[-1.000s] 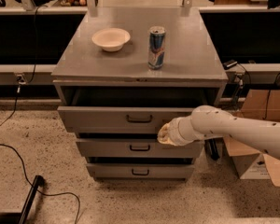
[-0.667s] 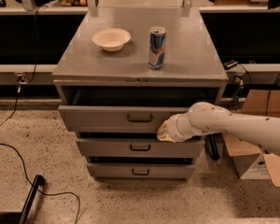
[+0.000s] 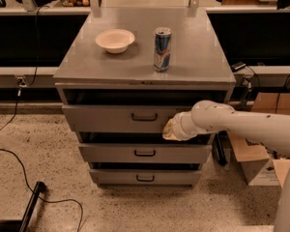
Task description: Close top drawer
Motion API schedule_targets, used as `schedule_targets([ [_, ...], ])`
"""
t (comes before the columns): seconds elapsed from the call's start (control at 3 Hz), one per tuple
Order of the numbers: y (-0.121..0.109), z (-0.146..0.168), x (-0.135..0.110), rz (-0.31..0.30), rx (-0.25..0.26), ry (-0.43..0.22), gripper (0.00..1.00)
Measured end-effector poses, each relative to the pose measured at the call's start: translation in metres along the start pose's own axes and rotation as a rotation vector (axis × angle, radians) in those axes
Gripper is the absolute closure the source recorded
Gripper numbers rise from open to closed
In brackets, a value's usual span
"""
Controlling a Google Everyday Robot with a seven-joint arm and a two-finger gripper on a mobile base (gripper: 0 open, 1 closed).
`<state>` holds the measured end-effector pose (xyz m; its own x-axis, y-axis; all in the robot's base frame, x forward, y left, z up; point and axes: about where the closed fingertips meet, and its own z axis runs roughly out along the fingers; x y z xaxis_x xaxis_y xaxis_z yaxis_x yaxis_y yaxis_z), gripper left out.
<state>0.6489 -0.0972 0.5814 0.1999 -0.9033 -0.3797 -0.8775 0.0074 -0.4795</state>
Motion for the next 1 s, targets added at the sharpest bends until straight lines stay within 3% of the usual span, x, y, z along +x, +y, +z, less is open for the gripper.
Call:
schedule_targets([
  [0.33, 0.001, 0.0, 0.0, 0.0, 0.0, 0.0, 1.0],
  [0.67, 0.03, -0.022, -0.003, -0.005, -0.025, -0.037, 1.0],
  [1.0, 0.088, -0.055, -0.004, 0.032, -0.098, -0.046, 1.0],
])
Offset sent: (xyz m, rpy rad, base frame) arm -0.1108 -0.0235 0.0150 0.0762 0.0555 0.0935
